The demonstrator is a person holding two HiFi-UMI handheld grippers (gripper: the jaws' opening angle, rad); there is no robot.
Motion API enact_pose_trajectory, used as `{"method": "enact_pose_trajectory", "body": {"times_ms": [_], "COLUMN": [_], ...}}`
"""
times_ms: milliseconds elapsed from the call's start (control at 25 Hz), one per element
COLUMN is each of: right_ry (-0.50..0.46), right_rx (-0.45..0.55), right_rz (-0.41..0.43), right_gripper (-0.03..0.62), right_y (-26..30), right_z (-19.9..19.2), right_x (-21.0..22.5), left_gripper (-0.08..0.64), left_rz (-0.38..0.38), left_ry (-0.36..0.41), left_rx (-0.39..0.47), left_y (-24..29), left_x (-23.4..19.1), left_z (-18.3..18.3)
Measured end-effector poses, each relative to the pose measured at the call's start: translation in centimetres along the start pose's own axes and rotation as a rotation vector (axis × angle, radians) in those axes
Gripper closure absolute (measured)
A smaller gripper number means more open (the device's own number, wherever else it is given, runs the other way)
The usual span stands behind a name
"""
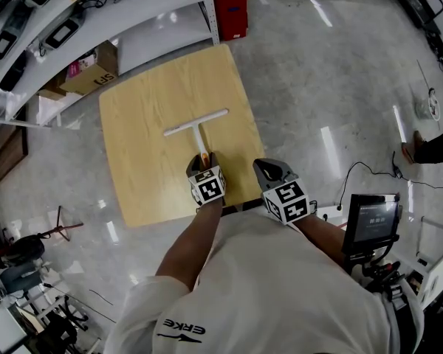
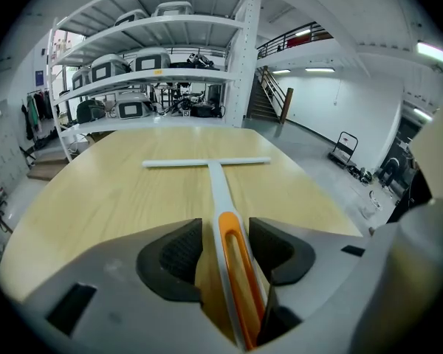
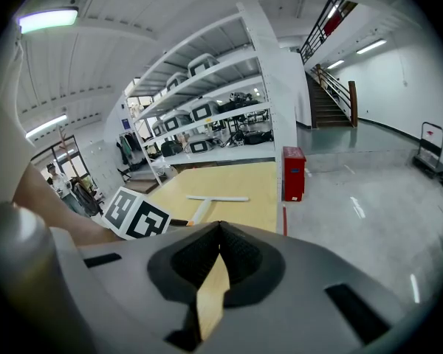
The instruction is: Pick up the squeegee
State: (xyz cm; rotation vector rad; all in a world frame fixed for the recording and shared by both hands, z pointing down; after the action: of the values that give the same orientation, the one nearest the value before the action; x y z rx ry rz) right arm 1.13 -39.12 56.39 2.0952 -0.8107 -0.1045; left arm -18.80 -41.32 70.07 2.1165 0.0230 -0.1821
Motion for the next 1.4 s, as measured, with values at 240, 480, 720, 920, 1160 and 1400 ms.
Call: {"method": "enact_pose_trajectory", "body": {"times_ms": [240, 480, 720, 920, 1160, 1400], "right_ry": [-0.013, -0.028, -0.045, -0.064, -0.095, -0.125], "right_rx": [0.001, 0.009, 0.021, 0.032, 0.038, 0.042], "right_rz": [0.008, 0.017, 0.034, 0.055, 0.098, 0.156], "right_gripper": [0.589, 0.589, 0.589, 0.589, 0.589, 0.589], "right_y": [0.0, 0.1, 0.2, 0.2, 0.1, 0.2], "right_z": [-0.6, -0.5, -0.7, -0.6, -1.2, -0.9], "right_x": [0.1, 0.1, -0.2, -0.7, -1.4, -2.9], "left_gripper": [0.416, 0.423, 0.428, 0.430, 0.430, 0.430], "left_rz": [0.008, -0.004, -0.026, -0.036, -0.061, -0.080], "left_ry": [0.013, 0.005, -0.008, -0.004, -0.035, -0.071], "left_rx": [0.014, 0.040, 0.096, 0.155, 0.265, 0.374], "left_y": [-0.1, -0.6, -1.8, -3.5, -7.2, -12.2], "left_x": [-0.2, -1.0, -1.2, -1.4, -1.0, -1.0], "left_z": [-0.7, -0.8, -1.0, -1.5, -2.0, -2.0]}}
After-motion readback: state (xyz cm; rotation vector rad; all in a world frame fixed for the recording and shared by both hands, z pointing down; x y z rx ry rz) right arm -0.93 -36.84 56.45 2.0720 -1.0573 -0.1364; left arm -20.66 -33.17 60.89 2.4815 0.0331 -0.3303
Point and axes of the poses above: the fingertips, and each gripper's own axes: y forward along the fingers, x to its right, z out of its top, the point moved 7 cm from there along -y, backward along the fingers, and after that the axes turned 11 degrees about -x, right-handed, at the moved point
